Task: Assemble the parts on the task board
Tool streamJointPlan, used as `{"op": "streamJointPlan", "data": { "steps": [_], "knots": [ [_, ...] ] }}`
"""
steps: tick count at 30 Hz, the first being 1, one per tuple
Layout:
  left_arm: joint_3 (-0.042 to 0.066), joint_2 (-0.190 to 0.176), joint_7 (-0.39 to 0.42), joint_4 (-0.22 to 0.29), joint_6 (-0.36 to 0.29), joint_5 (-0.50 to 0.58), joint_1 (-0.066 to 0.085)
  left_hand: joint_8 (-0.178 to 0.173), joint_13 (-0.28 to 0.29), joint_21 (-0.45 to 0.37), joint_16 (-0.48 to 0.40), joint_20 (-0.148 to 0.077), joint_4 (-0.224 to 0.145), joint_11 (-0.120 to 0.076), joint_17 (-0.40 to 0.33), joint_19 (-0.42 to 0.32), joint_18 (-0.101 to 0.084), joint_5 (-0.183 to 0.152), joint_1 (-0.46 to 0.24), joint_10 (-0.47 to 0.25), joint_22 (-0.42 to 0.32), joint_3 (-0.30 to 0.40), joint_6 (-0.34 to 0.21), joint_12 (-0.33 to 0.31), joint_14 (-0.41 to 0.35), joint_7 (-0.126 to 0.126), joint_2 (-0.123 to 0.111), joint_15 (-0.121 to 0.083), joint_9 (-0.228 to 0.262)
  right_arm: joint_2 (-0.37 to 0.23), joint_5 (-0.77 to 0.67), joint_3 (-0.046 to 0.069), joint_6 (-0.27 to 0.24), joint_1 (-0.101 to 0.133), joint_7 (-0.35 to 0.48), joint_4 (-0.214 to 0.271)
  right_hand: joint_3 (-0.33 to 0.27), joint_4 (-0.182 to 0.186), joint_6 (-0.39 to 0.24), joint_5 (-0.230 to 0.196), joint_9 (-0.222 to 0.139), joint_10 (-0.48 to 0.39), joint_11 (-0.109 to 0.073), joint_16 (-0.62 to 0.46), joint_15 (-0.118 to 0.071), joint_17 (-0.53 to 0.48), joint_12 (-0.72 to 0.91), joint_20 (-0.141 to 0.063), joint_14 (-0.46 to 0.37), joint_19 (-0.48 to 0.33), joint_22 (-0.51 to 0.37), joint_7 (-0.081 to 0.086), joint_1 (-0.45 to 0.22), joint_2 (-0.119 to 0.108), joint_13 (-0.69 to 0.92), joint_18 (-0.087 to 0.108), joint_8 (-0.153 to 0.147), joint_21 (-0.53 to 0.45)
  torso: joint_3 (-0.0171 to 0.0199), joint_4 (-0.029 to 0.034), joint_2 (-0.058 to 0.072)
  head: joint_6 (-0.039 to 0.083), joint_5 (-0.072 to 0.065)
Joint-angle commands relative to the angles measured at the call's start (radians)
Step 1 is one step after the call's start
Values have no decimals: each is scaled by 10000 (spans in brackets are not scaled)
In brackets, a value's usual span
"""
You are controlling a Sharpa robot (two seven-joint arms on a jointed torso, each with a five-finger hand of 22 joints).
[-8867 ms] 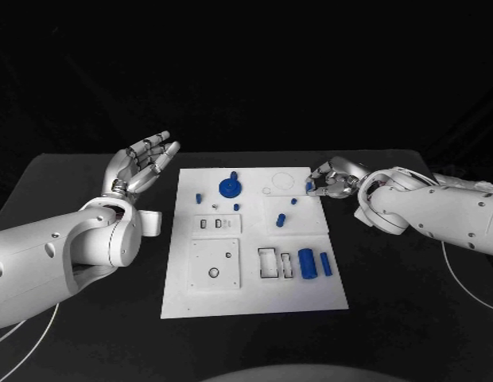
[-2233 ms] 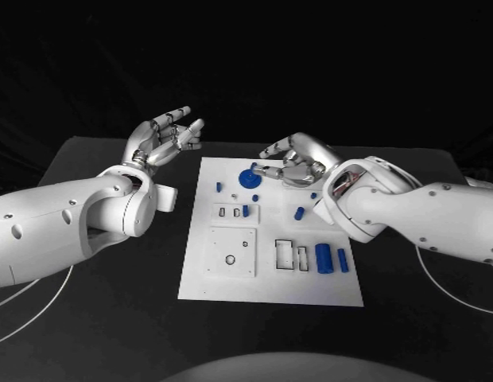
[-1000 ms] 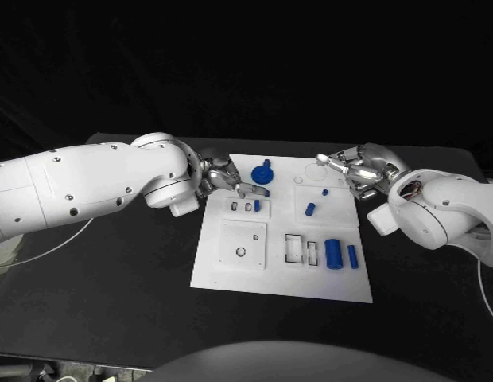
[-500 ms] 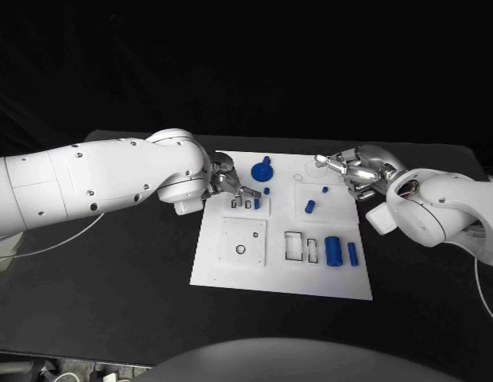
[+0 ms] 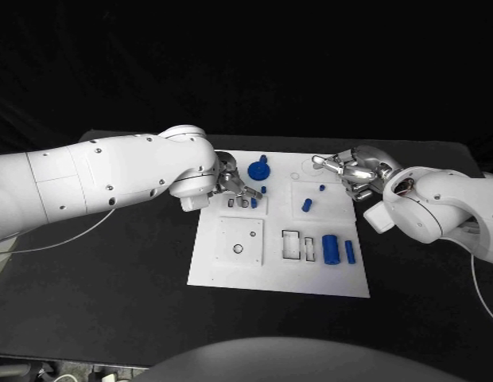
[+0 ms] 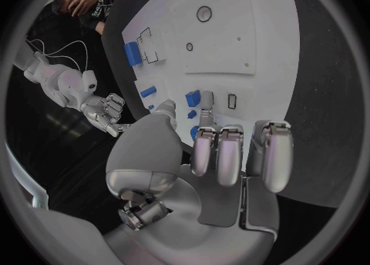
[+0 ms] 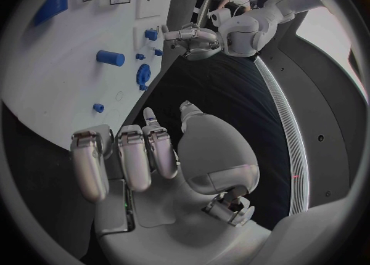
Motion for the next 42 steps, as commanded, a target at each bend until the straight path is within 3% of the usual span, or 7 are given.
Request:
{"op": "streamJointPlan", "data": {
  "steps": [1,14,23,32,36,42],
  "knots": [
    [6,187,-169,-203,438,95,-7,25,2631,24,26,-89,-16,-64,2631,1052,-148,43,162,1057,2629,13,4,24,1040,-57,-15,-86,44,32,-36,0,272,-12,-150,-19,-22,43,-74,-11,9,1065,64,41,69,2631,0,71,1025,1029,2627,13,-3,88,2629,-66,66,45,2,5,-10,9,-39],
    [8,705,-454,-693,701,-73,-41,-44,2631,24,26,-119,-9,-76,2631,1052,-148,57,458,1057,2629,-17,-55,24,1040,-63,-136,-109,232,57,-37,0,373,-21,-233,-50,-30,44,-93,-25,8,1065,75,41,78,2631,0,79,1025,1029,2627,26,3,127,2629,-66,65,45,1,14,-6,6,-122],
    [8,913,-555,-896,965,-81,-55,-30,2631,24,26,-113,-7,18,2631,1052,-148,53,748,1057,2629,-40,-572,24,1040,43,-69,-71,676,78,-33,0,441,-28,-276,-60,-30,44,-93,-25,8,1065,75,41,78,2631,0,79,1025,1029,2627,26,3,127,2629,-66,65,45,3,15,-1,-8,-113],
    [8,1039,-553,-1047,1054,-69,-65,1017,2631,24,26,-58,5,100,2631,1052,-148,46,1002,1057,2629,-203,-1587,24,1040,127,129,-27,2202,100,-27,0,505,-41,-337,-74,-36,46,-101,-29,7,1065,80,41,83,2631,0,83,1025,1029,2627,31,2,148,2629,-66,65,45,2,6,-3,-24,-110],
    [8,1082,-537,-1106,1096,-65,-77,1278,2631,24,26,-63,-3,76,2631,1052,-148,44,1086,1057,2629,-206,-1666,24,1040,91,257,-41,2523,113,-27,0,540,-48,-359,-74,-36,46,-101,-29,7,1065,80,41,83,2631,0,83,1025,1029,2627,31,2,148,2629,-66,65,45,6,11,-1,-18,-119],
    [8,1149,-522,-1210,1134,-61,-100,1377,2631,24,26,-68,0,66,2631,1052,-148,39,1081,1057,2629,-235,-1714,24,1040,83,312,-48,2663,121,-26,0,578,-58,-393,-78,-36,46,-101,-29,7,1065,80,41,83,2631,0,83,1025,1029,2627,31,2,148,2629,-66,65,45,8,14,4,-10,-139]
  ]
}}
